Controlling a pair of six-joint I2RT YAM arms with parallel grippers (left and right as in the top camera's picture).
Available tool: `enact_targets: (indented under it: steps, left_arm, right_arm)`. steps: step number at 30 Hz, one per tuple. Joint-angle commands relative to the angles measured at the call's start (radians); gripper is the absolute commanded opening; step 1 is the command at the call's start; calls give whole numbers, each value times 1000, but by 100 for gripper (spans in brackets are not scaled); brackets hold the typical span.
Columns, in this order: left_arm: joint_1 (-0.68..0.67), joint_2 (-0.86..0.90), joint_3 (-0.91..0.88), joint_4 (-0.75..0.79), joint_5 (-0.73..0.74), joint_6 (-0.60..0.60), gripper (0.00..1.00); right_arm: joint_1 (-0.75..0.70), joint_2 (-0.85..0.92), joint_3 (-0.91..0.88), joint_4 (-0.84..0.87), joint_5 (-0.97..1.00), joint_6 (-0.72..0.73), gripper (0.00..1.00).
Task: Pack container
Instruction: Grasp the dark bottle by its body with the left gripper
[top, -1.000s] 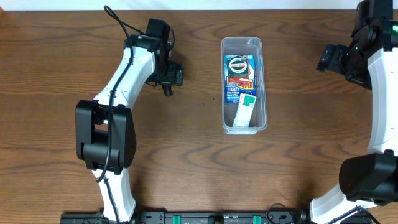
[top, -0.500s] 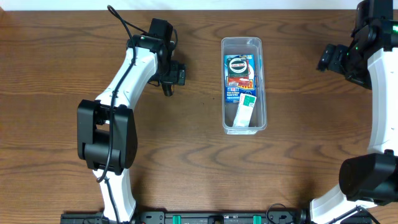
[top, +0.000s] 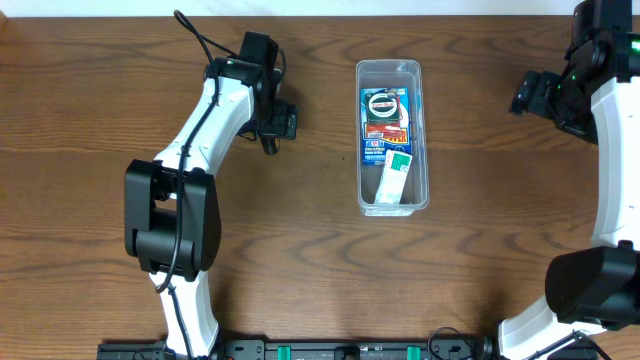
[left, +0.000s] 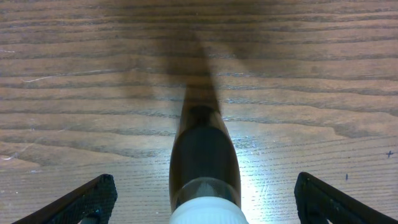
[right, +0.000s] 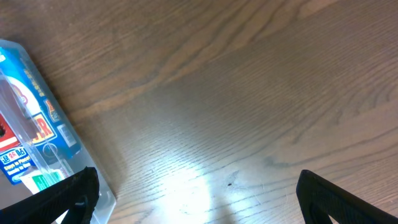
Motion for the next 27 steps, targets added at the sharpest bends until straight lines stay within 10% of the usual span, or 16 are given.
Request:
enact_targets:
  steps: [1, 27]
  left_arm:
    - [0, 27, -6, 2, 2, 9, 92]
    - [0, 70, -5, 50, 2, 10, 89]
  right_arm:
    - [-7, 1, 0, 0, 7, 14, 99]
    - [-7, 1, 0, 0, 7, 14, 99]
